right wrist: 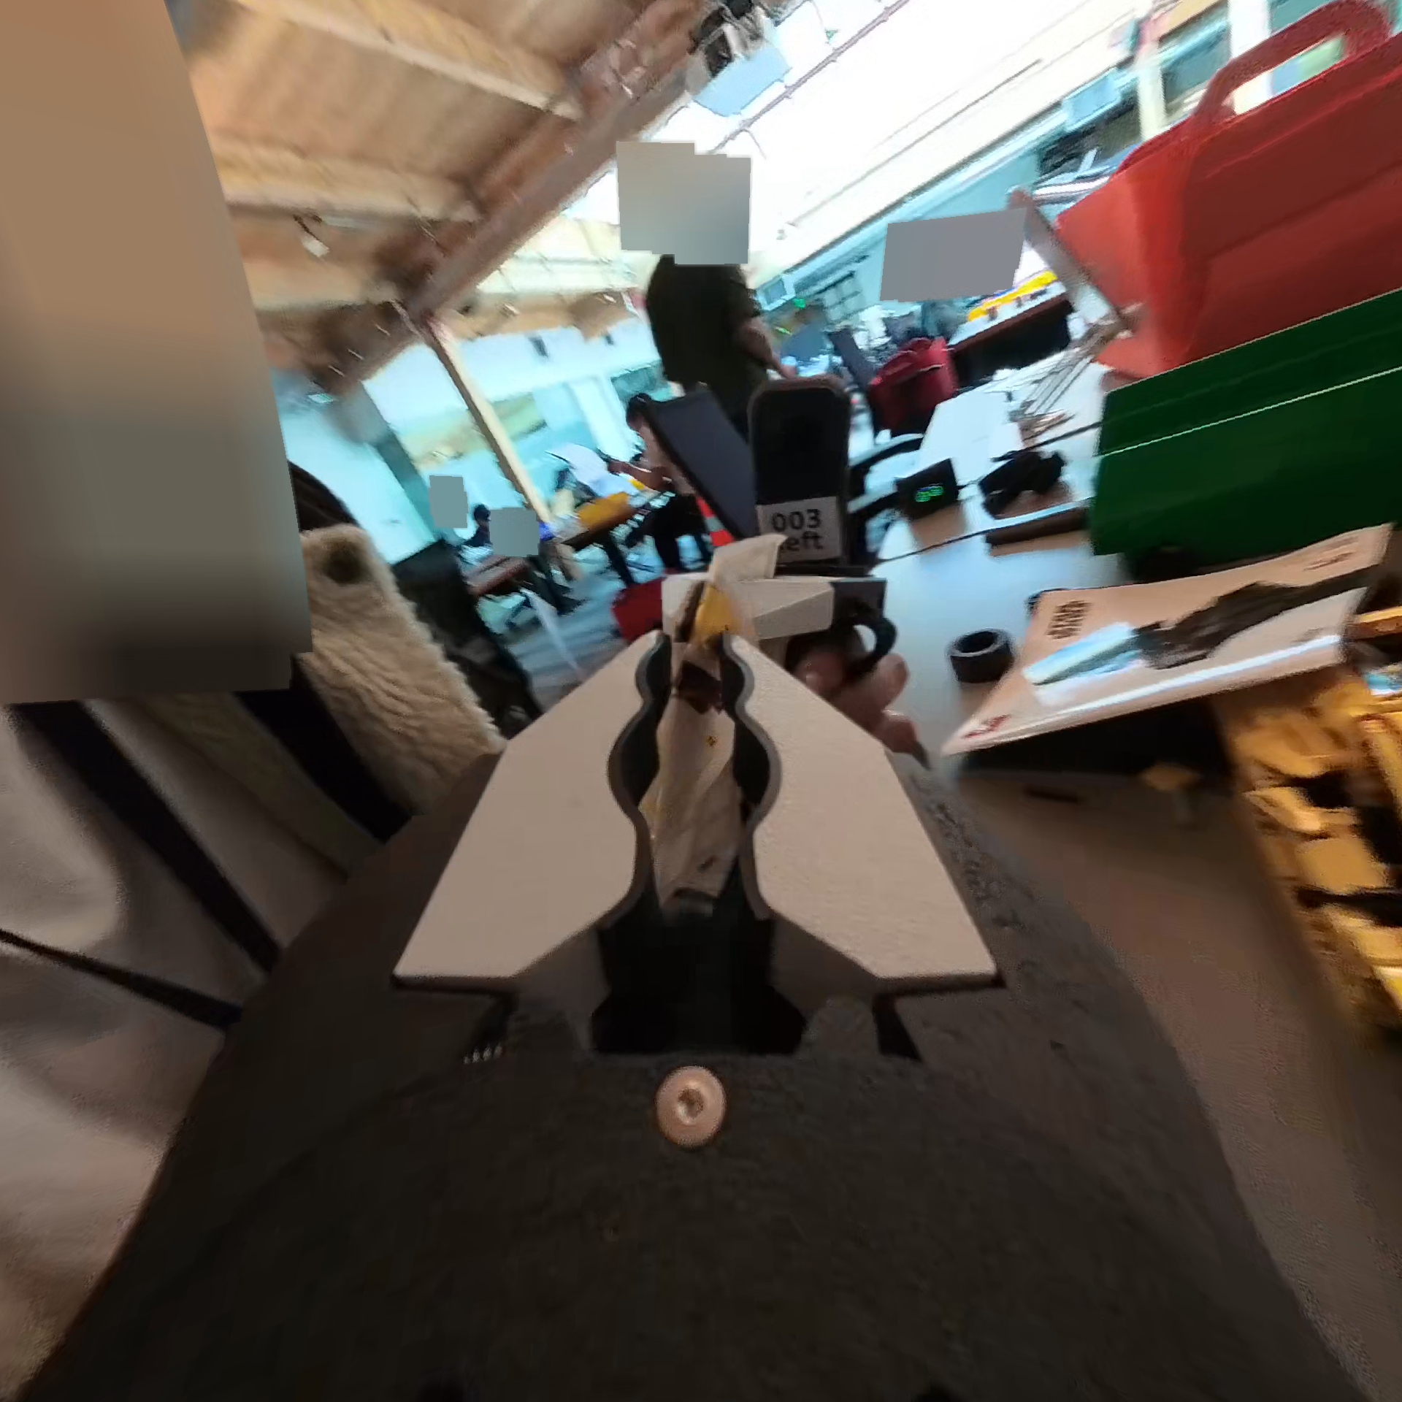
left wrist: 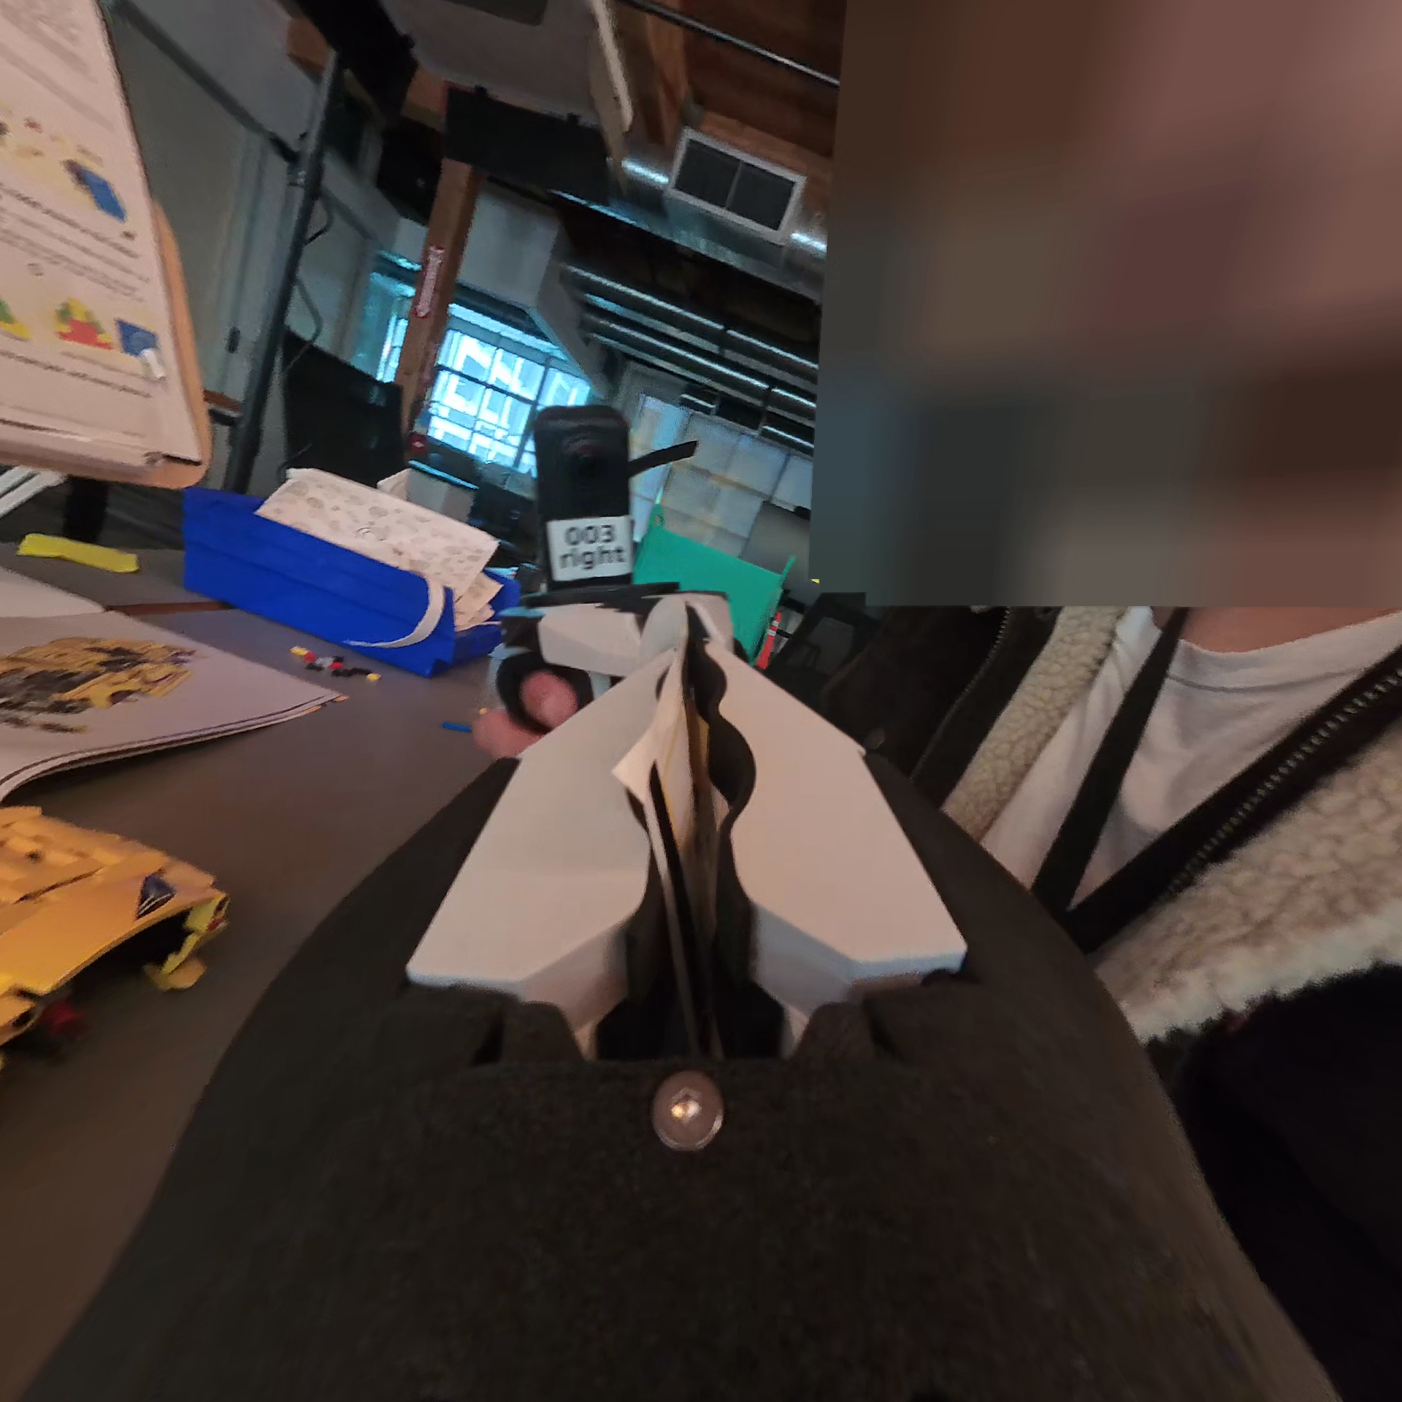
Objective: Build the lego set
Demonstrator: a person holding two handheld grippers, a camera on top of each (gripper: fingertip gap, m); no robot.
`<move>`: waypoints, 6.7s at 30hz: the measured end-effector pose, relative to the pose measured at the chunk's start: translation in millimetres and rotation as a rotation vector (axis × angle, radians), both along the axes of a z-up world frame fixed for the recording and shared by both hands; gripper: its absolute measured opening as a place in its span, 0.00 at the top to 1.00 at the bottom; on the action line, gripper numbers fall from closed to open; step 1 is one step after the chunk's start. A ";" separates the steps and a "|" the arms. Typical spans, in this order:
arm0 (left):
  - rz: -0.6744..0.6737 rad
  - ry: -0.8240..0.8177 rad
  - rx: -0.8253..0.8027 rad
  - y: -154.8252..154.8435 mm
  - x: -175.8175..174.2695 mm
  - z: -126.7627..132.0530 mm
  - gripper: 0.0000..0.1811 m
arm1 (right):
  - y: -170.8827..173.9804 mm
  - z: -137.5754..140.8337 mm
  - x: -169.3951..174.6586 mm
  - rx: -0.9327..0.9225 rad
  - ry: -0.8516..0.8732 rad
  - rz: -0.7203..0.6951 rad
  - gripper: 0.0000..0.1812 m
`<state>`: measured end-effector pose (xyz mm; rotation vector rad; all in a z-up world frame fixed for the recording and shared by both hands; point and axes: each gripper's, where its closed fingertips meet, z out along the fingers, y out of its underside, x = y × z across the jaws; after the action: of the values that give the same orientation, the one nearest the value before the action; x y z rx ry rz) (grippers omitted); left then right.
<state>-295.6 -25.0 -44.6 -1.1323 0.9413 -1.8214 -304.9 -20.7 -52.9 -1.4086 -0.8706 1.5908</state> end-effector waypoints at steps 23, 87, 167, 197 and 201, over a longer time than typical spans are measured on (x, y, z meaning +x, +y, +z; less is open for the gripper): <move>-0.074 -0.011 0.163 -31.4 -1.7 7.5 1.00 | -30.6 10.5 0.9 -0.202 0.116 0.301 0.98; 0.267 0.217 -0.209 49.0 -1.1 -27.2 1.00 | 48.3 -24.1 19.9 -0.110 -0.120 -0.234 0.96; 1.016 0.511 -0.549 90.2 -342.6 -81.8 1.00 | 37.0 -7.7 22.2 0.400 -0.199 -0.392 1.00; 0.854 0.578 0.207 130.0 -215.2 -30.0 0.71 | 59.6 -47.6 95.9 0.293 -0.317 -0.474 1.00; 0.580 0.577 -0.057 89.2 -94.9 -68.4 0.72 | 47.3 -56.3 99.3 0.500 -0.377 -0.496 1.00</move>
<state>-390.5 64.2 -113.1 -1.7968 0.7525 -1.0737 -205.6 26.6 -109.2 -1.4240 -0.9550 0.6852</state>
